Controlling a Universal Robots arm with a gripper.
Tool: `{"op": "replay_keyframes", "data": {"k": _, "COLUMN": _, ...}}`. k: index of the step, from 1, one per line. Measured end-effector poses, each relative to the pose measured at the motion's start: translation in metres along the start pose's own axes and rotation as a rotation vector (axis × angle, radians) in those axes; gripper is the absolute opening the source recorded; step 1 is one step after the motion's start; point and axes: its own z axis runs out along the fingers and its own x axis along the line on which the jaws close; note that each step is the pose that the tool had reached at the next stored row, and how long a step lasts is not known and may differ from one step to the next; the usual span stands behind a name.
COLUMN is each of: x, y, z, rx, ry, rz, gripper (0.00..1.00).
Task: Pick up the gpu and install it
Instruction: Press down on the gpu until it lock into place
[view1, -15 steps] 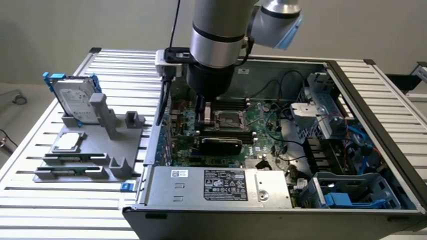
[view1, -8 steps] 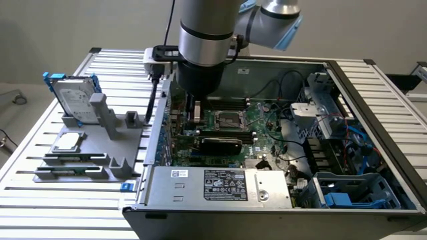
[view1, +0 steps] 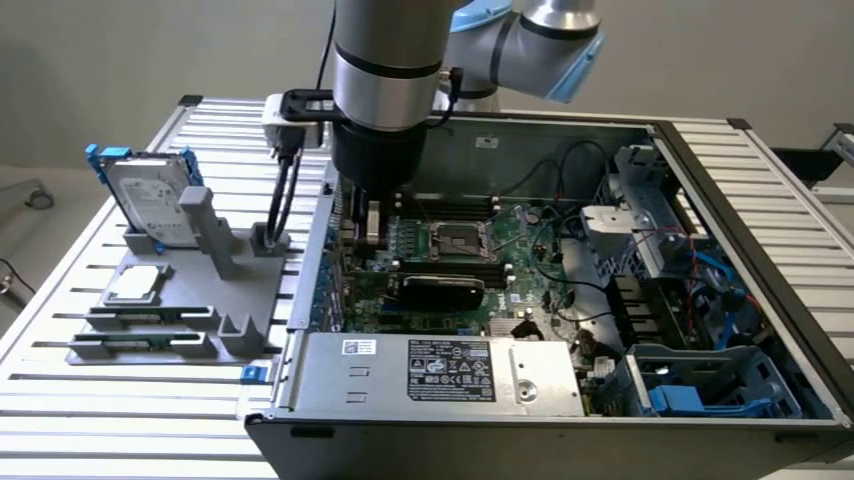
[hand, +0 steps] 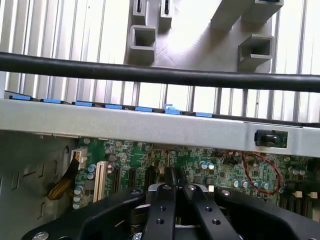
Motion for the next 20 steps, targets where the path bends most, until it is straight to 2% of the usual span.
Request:
{"op": "replay_keyframes", "data": {"k": 2, "x": 0.0, "y": 0.0013, "z": -0.0006, "rx": -0.0002, "ry": 0.0007, "rz": -0.001, "gripper": 0.11}}
{"op": "replay_keyframes", "data": {"k": 4, "x": 0.0, "y": 0.0032, "z": -0.0006, "rx": -0.0004, "ry": 0.0038, "rz": 0.0, "gripper": 0.11}}
{"op": "replay_keyframes", "data": {"k": 7, "x": 0.0003, "y": 0.0067, "z": -0.0003, "rx": -0.0024, "ry": 0.013, "rz": 0.001, "gripper": 0.11}}
{"op": "replay_keyframes", "data": {"k": 10, "x": 0.0009, "y": 0.0081, "z": -0.0003, "rx": -0.0072, "ry": 0.0195, "rz": 0.002, "gripper": 0.11}}
{"op": "replay_keyframes", "data": {"k": 16, "x": 0.0011, "y": 0.0087, "z": -0.0039, "rx": -0.0136, "ry": 0.0427, "rz": 0.005, "gripper": 0.11}}
{"op": "replay_keyframes", "data": {"k": 20, "x": 0.001, "y": 0.0089, "z": -0.0052, "rx": -0.0168, "ry": 0.0466, "rz": 0.006, "gripper": 0.11}}
